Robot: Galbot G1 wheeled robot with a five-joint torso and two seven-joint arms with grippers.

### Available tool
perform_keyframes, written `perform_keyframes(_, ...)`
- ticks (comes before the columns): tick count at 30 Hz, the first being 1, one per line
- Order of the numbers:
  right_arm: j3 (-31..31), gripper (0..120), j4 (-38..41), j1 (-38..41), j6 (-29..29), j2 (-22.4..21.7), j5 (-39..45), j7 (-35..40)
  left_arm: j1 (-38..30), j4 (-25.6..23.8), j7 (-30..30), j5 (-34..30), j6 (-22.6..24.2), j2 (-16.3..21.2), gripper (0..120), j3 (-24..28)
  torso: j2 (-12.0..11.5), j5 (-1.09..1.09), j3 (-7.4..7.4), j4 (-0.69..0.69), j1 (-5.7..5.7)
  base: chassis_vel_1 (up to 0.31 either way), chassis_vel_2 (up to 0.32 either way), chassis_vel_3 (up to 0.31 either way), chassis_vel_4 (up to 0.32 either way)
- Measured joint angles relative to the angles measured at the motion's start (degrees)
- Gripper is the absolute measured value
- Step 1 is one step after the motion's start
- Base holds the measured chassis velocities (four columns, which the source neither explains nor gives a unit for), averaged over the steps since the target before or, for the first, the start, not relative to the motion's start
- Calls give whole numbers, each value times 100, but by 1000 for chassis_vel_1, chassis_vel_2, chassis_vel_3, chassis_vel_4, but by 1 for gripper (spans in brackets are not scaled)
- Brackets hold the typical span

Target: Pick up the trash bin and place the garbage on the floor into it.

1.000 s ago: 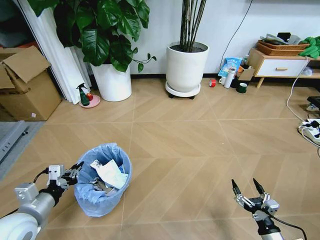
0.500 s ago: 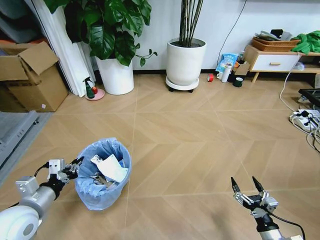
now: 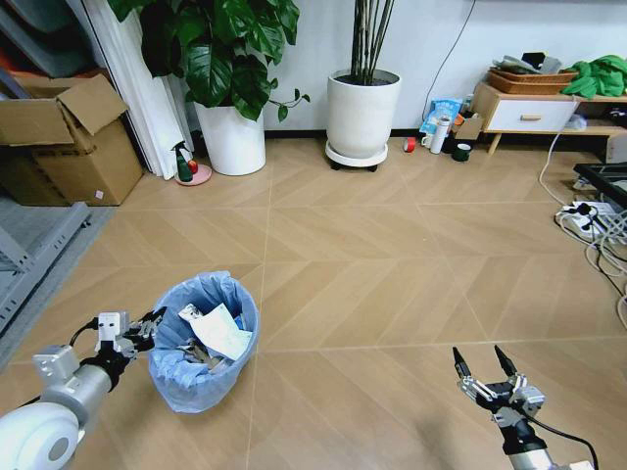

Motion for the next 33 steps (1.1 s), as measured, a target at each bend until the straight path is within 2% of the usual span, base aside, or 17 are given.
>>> perform_keyframes(33,119,100,175,-158,131,87,-56,-184,257,-126,39,100,-17,-150,0,-162,0,-1,0,3,-1,133,-129,-132,132)
